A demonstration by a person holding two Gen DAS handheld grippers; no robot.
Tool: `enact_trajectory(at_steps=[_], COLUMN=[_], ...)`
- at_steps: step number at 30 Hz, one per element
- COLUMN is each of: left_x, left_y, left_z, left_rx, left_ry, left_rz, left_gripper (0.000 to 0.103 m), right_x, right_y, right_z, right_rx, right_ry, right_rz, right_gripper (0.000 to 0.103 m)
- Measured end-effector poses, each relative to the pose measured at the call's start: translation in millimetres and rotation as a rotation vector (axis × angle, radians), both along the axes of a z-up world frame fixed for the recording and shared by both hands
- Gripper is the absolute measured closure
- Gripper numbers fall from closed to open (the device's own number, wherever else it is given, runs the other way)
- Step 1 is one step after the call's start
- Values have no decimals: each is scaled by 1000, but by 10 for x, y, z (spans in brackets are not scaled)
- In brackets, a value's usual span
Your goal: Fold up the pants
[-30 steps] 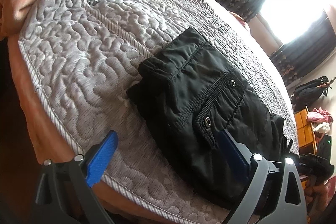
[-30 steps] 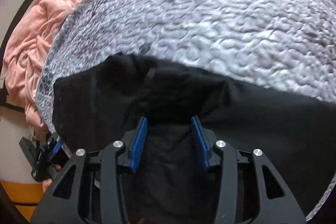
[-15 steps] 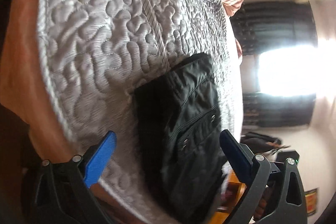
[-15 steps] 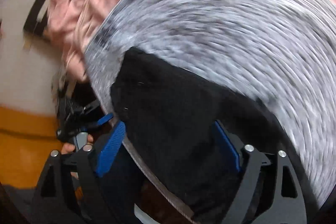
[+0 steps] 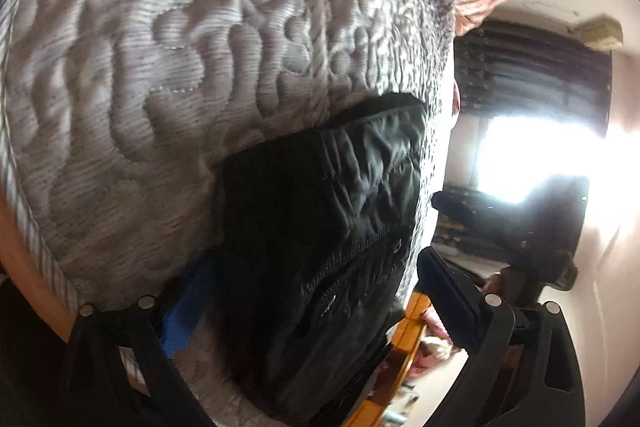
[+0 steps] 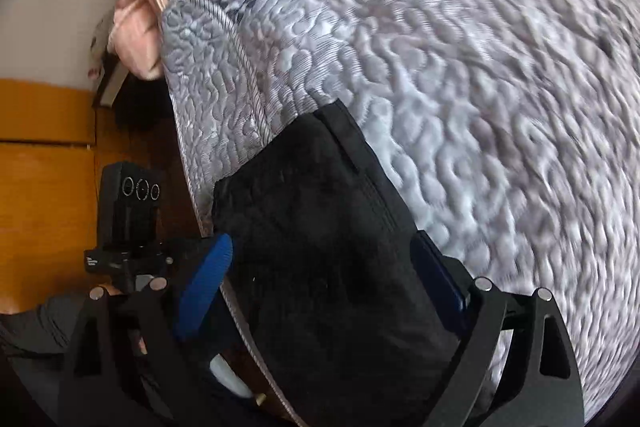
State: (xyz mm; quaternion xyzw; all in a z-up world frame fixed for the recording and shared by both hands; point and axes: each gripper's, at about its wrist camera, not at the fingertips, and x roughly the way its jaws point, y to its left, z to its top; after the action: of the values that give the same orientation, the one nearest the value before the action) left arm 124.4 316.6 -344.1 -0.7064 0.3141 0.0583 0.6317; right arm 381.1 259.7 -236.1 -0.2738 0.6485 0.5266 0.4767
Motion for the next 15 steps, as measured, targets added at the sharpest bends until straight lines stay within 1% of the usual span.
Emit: enact_trajectory(at_steps=[2, 3, 4, 5, 6, 7, 10, 13, 14, 15], left_x=[-34, -40, -33, -18, -3, -16, -61, -105, -107, -123], left_y=[33, 41, 44, 39, 22, 18, 25, 3, -10, -14], left_z=[-25, -27, -9, 8, 15, 6, -33, -28, 7, 27], left_rx=[-28, -36, -25, -4, 21, 23, 12, 30, 47, 58], left_ry=[-3, -9, -9, 6, 31, 37, 58, 81, 90, 95], left_rz=[28, 33, 22, 1, -16, -17, 4, 13, 15, 16], left_gripper=[6, 9, 21, 26, 33, 40, 52, 56, 57, 60], right_x=[-9, -13, -24, -41, -61, -78, -103, -110, -125, -138], right_y=[85, 125, 164, 193, 240, 282, 392, 483, 510, 520], right_z=[-100, -156, -211, -245, -285, -312, -386, -456, -487, -503], right_rx=[-12, -20, -28, -31, -35, -35, -38, -53, -59, -63], right_ry=[3, 12, 21, 24, 24, 26, 21, 10, 10, 12], right_rz=[22, 32, 46, 56, 73, 88, 123, 140, 150, 159], right_gripper=[13, 13, 13, 13, 13, 12, 12, 12, 14, 28])
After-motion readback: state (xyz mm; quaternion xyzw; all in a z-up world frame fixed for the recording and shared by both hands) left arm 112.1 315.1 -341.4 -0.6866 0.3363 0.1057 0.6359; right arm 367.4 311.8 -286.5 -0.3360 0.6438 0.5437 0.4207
